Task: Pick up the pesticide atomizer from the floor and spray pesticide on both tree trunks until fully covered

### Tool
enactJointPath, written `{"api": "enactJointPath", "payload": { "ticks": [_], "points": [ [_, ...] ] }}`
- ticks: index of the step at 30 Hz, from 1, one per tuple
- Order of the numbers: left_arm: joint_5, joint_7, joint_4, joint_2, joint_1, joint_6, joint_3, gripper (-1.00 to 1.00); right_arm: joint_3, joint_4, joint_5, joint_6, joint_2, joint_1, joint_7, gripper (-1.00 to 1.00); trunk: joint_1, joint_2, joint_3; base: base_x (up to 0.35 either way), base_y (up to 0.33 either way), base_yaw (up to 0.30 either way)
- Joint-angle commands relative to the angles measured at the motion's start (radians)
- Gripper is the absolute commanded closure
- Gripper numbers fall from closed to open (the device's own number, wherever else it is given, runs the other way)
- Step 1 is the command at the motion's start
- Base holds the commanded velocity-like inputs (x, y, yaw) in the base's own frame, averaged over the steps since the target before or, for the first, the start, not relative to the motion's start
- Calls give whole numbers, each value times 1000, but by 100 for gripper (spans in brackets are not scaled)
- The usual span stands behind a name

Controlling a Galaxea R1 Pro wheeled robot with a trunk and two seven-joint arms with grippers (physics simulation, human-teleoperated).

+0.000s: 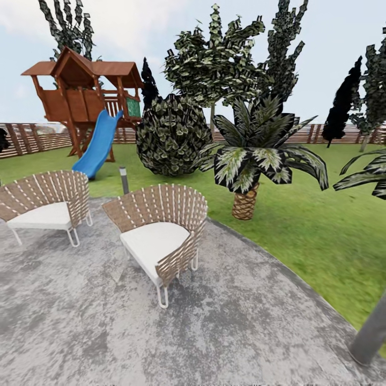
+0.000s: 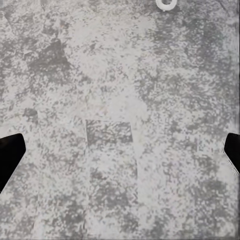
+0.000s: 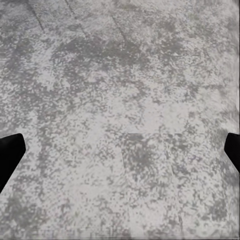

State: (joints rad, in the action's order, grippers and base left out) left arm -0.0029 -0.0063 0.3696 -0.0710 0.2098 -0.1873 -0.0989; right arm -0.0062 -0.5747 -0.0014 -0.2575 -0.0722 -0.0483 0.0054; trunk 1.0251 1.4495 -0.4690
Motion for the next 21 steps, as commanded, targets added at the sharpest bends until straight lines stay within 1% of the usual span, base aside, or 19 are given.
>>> {"api": "enactJointPath", "payload": {
  "ticks": [1, 5, 10, 21],
  "points": [
    [-1, 2, 1, 1, 0, -4, -4, -100, -1, 1, -1, -3, 0, -1, 0, -100, 0, 1, -1, -13, 3, -267],
    [1, 6, 3, 0, 0, -4, -5, -100, -1, 0, -1, -3, 0, -1, -1, -100, 0, 1, -1, -6, 1, -267],
    [0, -1, 7, 2, 0, -2, 7, -100, -1, 1, -1, -3, 0, -1, -1, -100, 0, 1, -1, 0, 0, -267],
    [0, -7, 4, 0, 0, -4, 9, -100, -1, 1, -2, -3, 0, -1, -1, -100, 0, 1, -4, 0, 0, -267]
  ]
}}
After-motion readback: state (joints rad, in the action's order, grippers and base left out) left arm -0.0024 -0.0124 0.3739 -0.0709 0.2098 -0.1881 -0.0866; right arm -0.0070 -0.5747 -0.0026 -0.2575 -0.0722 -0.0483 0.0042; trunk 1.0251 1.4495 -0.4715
